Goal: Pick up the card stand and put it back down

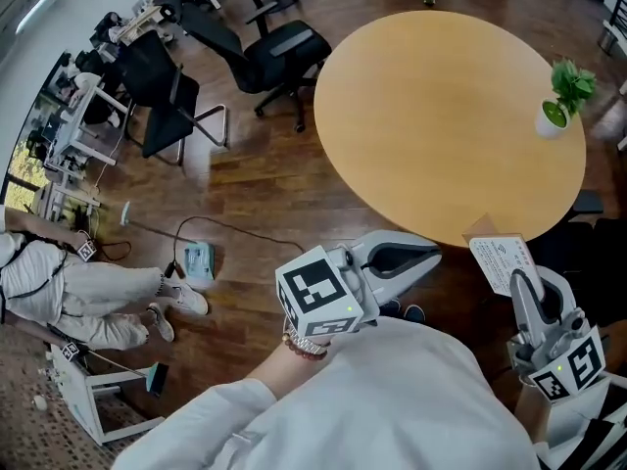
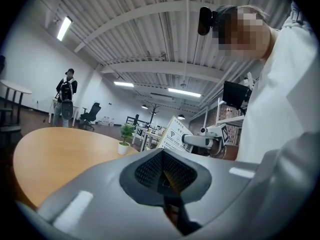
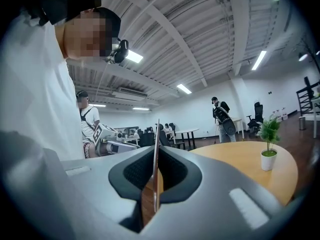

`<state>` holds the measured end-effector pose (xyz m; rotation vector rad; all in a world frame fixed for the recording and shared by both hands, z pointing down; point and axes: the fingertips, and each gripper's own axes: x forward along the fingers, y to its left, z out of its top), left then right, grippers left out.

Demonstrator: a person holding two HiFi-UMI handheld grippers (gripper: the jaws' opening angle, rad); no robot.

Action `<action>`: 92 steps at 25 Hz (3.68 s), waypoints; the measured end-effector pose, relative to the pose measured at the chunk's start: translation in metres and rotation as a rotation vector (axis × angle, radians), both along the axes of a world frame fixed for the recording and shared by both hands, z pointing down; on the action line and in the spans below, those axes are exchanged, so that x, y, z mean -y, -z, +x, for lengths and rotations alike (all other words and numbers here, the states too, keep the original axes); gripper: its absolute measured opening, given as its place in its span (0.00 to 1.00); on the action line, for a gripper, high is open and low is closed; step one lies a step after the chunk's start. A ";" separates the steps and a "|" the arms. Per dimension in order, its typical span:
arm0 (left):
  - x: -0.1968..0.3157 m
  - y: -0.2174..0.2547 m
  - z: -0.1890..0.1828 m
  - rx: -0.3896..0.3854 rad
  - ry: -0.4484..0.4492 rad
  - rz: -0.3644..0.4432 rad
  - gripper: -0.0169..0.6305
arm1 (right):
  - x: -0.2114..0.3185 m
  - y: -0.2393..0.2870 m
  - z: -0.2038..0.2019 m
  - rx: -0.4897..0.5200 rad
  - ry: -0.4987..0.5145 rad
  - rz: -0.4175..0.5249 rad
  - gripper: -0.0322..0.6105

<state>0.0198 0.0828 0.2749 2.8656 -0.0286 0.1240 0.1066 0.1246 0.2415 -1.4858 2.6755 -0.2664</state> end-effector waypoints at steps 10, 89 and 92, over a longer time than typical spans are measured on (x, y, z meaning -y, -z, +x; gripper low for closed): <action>0.000 0.003 -0.013 -0.019 -0.002 -0.061 0.01 | -0.017 0.011 -0.009 -0.016 -0.039 -0.027 0.08; 0.305 -0.161 0.077 0.243 0.294 -0.434 0.01 | 0.534 -0.307 0.164 -0.126 0.236 -0.381 0.31; 0.300 -0.157 0.079 0.232 0.275 -0.411 0.01 | 0.516 -0.311 0.182 -0.109 0.138 -0.414 0.37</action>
